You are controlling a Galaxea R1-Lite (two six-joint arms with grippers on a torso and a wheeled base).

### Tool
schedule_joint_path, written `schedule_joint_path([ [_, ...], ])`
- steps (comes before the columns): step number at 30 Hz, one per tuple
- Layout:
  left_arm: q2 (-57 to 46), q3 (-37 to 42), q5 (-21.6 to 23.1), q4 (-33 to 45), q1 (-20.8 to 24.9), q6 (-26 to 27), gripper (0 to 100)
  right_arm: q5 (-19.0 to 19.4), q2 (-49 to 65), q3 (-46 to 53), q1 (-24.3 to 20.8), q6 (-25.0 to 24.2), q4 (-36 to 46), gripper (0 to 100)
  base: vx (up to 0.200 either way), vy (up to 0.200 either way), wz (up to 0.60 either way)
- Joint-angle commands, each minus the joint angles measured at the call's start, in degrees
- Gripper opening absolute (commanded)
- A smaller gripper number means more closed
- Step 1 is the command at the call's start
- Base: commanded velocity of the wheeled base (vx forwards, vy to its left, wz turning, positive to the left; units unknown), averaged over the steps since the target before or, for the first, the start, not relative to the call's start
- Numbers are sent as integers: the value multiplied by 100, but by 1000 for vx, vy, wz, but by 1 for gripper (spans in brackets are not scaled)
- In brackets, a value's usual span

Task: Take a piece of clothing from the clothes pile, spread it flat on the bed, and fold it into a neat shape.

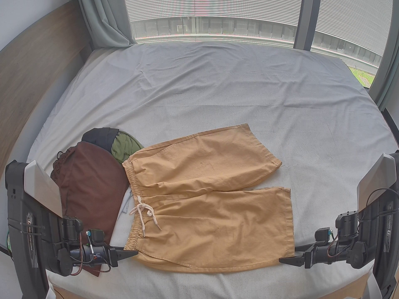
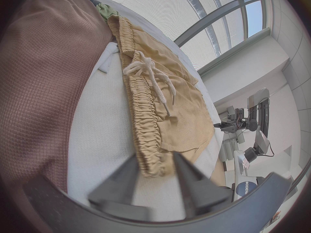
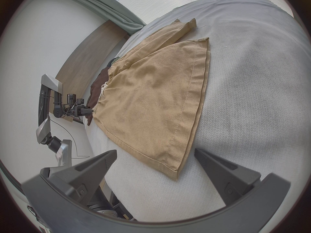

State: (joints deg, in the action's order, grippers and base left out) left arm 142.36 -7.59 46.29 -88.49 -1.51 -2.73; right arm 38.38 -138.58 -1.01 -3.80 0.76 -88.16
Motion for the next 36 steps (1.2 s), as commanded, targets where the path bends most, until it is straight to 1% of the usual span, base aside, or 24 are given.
schedule_joint_path([
  [1, 20, -14, 3, -10, -7, 1, 0, 3, -20, 48, -6, 4, 1, 100, 0, 0, 0],
  [4, 20, -14, 3, -10, -7, 1, 0, 21, -20, 48, -6, -5, 1, 100, 0, 0, 0],
  [6, 20, -14, 12, -10, -7, 9, 0, 223, -28, 31, -24, 4, 1, 100, 0, 0, 0],
  [8, 20, -14, 21, -10, -7, 9, 0, 328, -28, 31, -33, -5, 1, 100, 0, 0, 0],
  [17, 20, -32, 29, -10, 2, 9, 0, 328, -152, 40, -50, -5, 1, 100, 0, 0, 0],
  [18, 20, -40, 29, -10, 2, 27, 0, 328, -160, 40, -50, -5, 1, 0, 0, 0, 0],
  [21, 28, -49, 117, -10, 2, 45, 0, 328, -160, 22, -50, -14, 1, 0, 0, 0, 0],
  [28, 28, -190, 170, -19, -16, 62, 0, 302, -160, -31, -42, -14, 1, 0, 0, 0, 0],
  [32, 28, -313, 539, -19, -113, 97, 0, 293, -160, -39, -42, -14, 1, 0, 0, 0, 0],
  [33, 28, -339, 653, -19, -165, 185, 0, 284, -160, -39, -42, -14, 1, 0, 0, 0, 0],
  [36, 46, -348, 750, -19, -271, 440, 0, 276, -160, -48, -33, -14, 1, 0, 0, 0, 0],
])
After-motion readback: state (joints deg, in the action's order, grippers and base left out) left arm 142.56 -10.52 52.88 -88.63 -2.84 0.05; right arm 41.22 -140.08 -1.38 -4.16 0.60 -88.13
